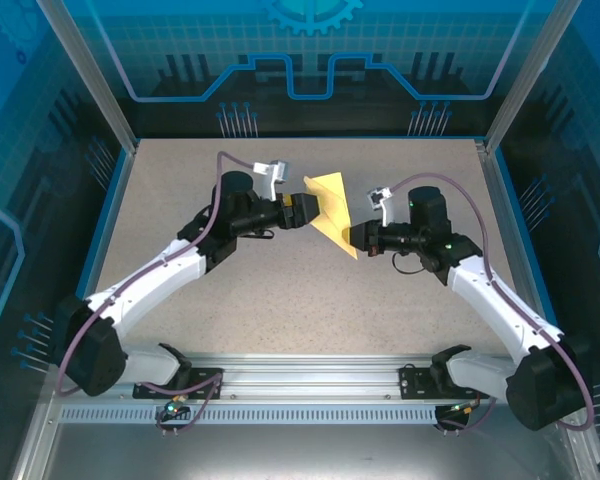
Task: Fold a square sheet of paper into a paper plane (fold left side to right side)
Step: Turn over the paper at the center of the table.
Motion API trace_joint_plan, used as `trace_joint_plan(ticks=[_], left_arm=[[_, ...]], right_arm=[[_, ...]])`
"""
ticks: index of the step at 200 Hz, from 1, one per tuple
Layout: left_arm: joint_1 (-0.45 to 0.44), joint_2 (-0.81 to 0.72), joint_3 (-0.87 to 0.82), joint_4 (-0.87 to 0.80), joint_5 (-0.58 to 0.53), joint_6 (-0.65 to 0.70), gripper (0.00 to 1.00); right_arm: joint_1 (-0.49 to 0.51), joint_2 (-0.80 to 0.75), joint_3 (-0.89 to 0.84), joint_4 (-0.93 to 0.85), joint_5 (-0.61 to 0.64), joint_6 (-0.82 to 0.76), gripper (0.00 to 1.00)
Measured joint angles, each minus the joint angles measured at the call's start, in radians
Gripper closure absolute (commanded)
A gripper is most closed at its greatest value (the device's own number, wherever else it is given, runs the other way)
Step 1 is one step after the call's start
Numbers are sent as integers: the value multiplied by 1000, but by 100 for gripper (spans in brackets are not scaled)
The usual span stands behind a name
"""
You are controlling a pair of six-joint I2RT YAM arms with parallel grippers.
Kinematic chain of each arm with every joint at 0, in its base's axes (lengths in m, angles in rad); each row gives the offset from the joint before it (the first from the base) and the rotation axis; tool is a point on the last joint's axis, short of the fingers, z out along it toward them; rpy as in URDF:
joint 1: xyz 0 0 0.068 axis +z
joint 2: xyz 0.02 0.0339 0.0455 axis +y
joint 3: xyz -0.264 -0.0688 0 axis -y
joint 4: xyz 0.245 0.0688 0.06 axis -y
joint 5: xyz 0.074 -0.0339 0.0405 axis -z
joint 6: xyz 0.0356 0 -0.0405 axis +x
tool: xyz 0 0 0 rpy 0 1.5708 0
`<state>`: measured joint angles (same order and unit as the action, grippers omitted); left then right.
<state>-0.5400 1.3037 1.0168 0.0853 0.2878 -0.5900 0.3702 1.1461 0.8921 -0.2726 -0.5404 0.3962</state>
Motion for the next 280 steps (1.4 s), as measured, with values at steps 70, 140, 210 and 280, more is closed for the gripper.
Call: trace_joint_plan(ticks=[70, 140, 210, 280], left_arm=[[0, -209, -66, -360, -664, -147, 18], [1, -236, -71, -522, -849, -229, 16], [9, -236, -71, -552, -853, -246, 14], [29, -185, -71, -529, -778, -235, 11]], right_arm=[[433, 300, 288, -477, 1026, -129, 92], [601, 790, 506, -678, 1544, -173, 89], [620, 940, 525, -654, 1456, -239, 45], [568, 457, 324, -553, 991, -257, 14]])
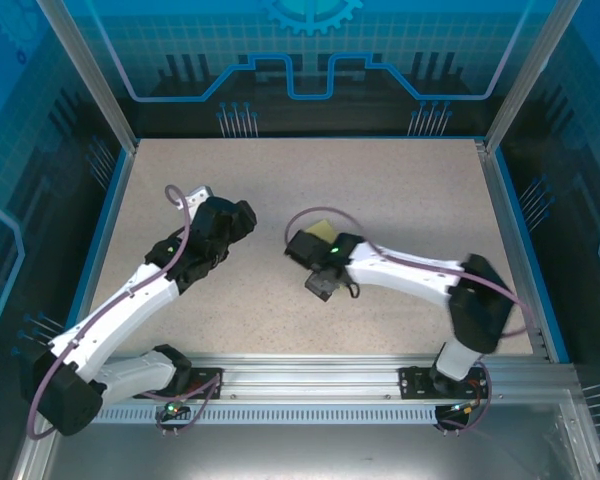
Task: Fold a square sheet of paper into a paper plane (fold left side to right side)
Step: Turn over the paper at the center of the table, then pick up the paper from the center of the table.
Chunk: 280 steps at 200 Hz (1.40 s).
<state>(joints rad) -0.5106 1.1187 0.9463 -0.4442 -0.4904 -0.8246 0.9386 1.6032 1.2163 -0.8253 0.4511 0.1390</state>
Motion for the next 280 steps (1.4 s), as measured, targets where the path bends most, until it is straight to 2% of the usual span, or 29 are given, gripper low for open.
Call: trace_joint_plan(ticks=[14, 39, 51, 72, 104, 156, 201, 231, 252, 280], left_arm=[[6, 52, 2, 42, 75, 13, 12], [11, 208, 32, 119, 256, 19, 16], [10, 291, 49, 163, 336, 15, 17], [8, 407, 53, 232, 439, 1, 17], [5, 542, 52, 360, 567, -24, 21], [-16, 761, 102, 516, 710, -52, 33], [-31, 854, 135, 600, 761, -60, 63], [-35, 857, 136, 630, 784, -38, 87], [-35, 850, 134, 654, 822, 16, 94], [-35, 772, 92, 679, 912, 127, 95]], right_arm=[[-93, -124, -54, 50, -144, 3, 14], [-336, -264, -175, 163, -431, 35, 14], [-426, -280, -229, 214, -555, 56, 14], [-526, -280, -318, 300, -738, 100, 14], [-662, -269, -446, 443, -954, 189, 14], [-765, -241, -534, 565, -1110, 258, 15], [-814, -241, -555, 612, -1171, 266, 22], [-870, -226, -572, 669, -1223, 272, 23], [-920, -220, -576, 708, -1266, 269, 20], [-948, -220, -568, 740, -1324, 247, 15]])
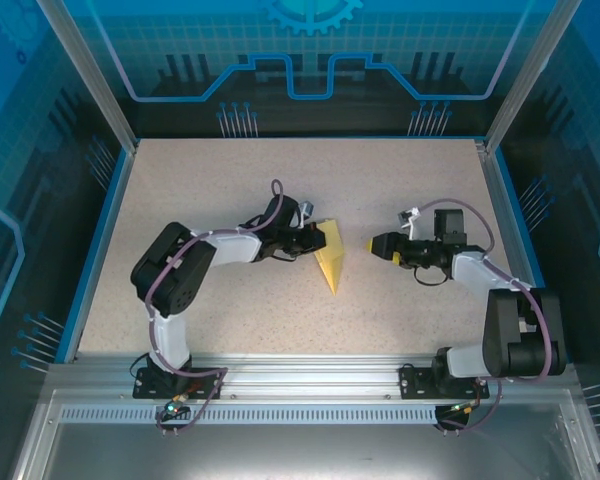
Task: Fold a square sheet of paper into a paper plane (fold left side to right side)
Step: Pick up the paper from the center of the table, then place the paper at the center of the table.
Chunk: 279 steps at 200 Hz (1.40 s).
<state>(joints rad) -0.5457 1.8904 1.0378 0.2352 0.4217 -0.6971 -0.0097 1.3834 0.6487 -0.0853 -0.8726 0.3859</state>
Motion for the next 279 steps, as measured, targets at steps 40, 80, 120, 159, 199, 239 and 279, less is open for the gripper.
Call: trace_joint_plan(ticks=[40, 80, 120, 159, 199, 239, 279], left_arm=[[0, -158, -61, 30, 148, 138, 95], [0, -222, -86, 34, 273, 211, 95], [-1, -227, -92, 33, 347, 235, 95], [-2, -227, -92, 33, 377, 237, 95], [-4, -227, -92, 29, 375, 251, 83], [-5, -245, -92, -34, 257, 277, 39], [-14, -420, -121, -129, -35, 297, 30]], right_arm=[[3, 66, 10, 97, -105, 0, 16], [61, 126, 17, 174, -196, 7, 21], [89, 148, 40, 208, -257, 16, 35], [110, 169, 50, 217, -284, 14, 50], [119, 169, 55, 218, -299, 6, 90], [122, 169, 62, 187, -286, 0, 100], [123, 170, 94, 114, -212, 27, 100]])
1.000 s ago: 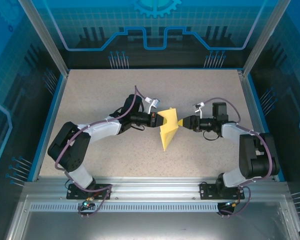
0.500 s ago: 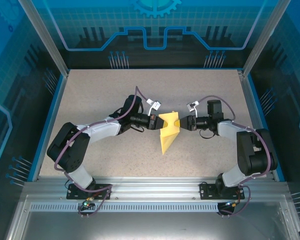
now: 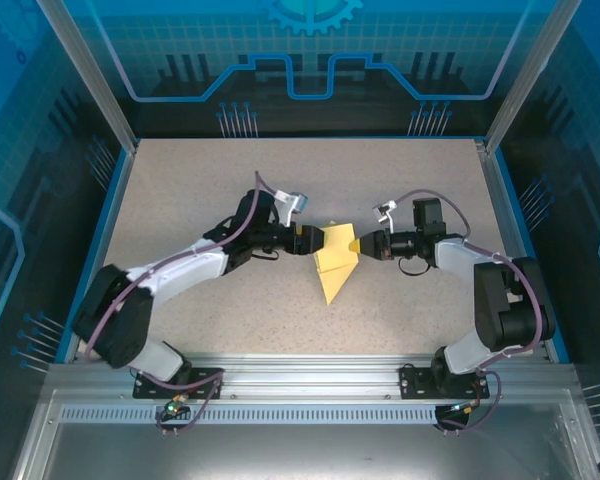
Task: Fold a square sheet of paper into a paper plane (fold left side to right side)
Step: Place the paper at the center of the table, then fold the wing for the fifth time at the center of the table.
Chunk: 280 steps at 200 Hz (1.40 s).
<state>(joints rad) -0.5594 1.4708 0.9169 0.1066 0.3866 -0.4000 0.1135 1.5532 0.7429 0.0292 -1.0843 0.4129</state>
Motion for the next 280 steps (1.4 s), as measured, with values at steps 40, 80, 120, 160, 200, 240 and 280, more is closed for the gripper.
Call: trace_joint_plan(ticks=[40, 80, 120, 160, 200, 240, 280], left_arm=[[-139, -130, -3, -99, -257, 45, 31], [-335, -82, -3, -194, -423, 60, 31], [-464, 101, 67, -270, -538, 59, 31], [-503, 272, 222, -362, -660, 56, 32], [-523, 388, 336, -456, -780, 39, 34], [-537, 468, 405, -551, -852, 32, 35], [-537, 511, 458, -636, -907, 13, 37]], right_arm=[[13, 74, 54, -66, 92, 86, 100], [24, 137, 73, -106, 189, 166, 100], [24, 192, 88, -102, 251, 236, 100], [24, 218, 88, -96, 294, 269, 100], [24, 221, 88, -87, 299, 280, 99], [24, 228, 88, -81, 300, 280, 99], [24, 240, 88, -80, 300, 288, 99]])
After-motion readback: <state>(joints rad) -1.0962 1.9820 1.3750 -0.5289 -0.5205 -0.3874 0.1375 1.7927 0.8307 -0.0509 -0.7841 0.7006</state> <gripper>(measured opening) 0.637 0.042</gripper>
